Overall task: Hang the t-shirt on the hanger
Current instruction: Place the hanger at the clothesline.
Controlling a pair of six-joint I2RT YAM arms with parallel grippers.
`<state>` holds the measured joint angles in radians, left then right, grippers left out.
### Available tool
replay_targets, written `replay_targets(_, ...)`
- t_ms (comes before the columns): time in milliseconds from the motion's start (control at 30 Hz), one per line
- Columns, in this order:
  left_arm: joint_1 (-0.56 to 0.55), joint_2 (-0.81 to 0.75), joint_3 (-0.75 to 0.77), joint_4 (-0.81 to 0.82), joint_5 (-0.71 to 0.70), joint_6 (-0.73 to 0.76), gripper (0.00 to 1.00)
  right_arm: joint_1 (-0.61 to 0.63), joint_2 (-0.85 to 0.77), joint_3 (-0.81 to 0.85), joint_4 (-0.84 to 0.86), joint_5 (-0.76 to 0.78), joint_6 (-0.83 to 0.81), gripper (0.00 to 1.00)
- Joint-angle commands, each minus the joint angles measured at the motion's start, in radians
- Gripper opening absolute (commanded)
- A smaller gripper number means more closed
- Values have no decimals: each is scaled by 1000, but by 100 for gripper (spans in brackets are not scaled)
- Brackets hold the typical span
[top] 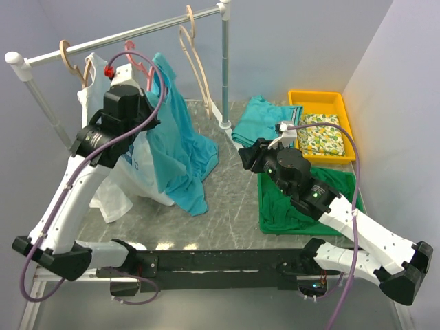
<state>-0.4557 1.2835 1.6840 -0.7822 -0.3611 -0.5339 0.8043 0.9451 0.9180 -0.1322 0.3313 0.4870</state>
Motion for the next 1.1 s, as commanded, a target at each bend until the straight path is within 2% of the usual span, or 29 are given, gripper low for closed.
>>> replay_targets(0,2,-95,-21,21,50,69,1,-2,-5,22,57,-12,13,51)
replay_targets(300,0,-233,-127,-11,156,155,1,-2,-25,-7,72,-2,-19,51)
replay_targets(500,0,-251,-92,-19,157,158,1,-2,-22,-18,91,-18,-15,51)
replay_targets(633,0,-265,-64,-3,206,175,1,-2,-20,-24,92,-15,-14,51)
replay_targets(867,0,-285,-38,26,185,184,1,-2,-19,-33,100,-21,-8,51)
replay_targets(1067,0,-244,16,46,57,176,1,-2,-12,-27,98,-26,-2,50)
